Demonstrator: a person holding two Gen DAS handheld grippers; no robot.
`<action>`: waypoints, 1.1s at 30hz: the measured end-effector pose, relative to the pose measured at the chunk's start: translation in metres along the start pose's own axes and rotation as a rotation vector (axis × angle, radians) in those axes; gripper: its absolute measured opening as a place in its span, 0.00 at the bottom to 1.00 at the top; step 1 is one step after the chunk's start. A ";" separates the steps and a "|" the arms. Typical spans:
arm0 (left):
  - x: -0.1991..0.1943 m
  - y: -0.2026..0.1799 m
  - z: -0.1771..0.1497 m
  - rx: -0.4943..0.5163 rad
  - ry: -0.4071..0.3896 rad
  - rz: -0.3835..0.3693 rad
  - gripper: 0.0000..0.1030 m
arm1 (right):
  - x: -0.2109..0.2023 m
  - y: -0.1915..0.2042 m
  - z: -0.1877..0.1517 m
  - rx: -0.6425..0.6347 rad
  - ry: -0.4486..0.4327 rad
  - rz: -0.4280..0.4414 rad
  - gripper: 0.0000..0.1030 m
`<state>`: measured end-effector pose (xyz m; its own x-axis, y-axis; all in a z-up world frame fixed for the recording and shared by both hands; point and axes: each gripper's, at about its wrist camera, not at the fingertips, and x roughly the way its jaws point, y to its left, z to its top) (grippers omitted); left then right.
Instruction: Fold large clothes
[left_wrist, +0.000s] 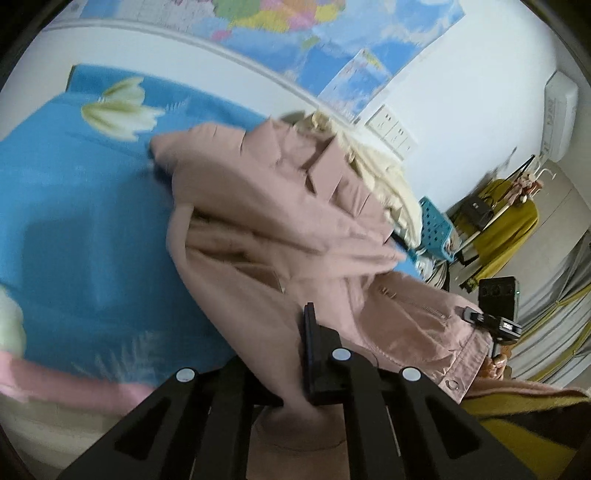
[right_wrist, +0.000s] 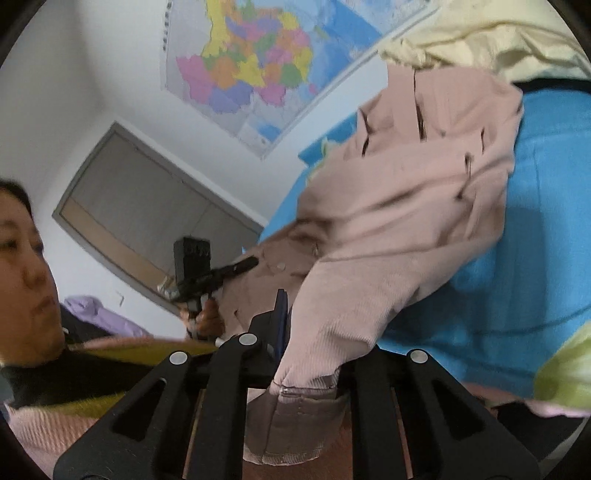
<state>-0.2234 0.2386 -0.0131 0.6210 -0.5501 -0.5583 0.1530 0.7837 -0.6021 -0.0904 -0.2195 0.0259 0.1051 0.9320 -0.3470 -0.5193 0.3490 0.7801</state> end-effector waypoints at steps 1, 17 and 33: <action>-0.003 -0.001 0.002 0.005 -0.009 -0.004 0.04 | -0.004 -0.001 0.007 0.002 -0.029 0.007 0.12; -0.003 -0.016 0.116 0.077 -0.030 0.058 0.04 | 0.002 -0.025 0.130 0.105 -0.181 0.019 0.12; 0.077 0.037 0.225 0.003 0.093 0.169 0.04 | 0.051 -0.116 0.225 0.322 -0.169 -0.121 0.16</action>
<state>0.0033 0.2906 0.0502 0.5648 -0.4343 -0.7017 0.0546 0.8681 -0.4934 0.1666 -0.1907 0.0349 0.3018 0.8756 -0.3772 -0.2046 0.4459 0.8714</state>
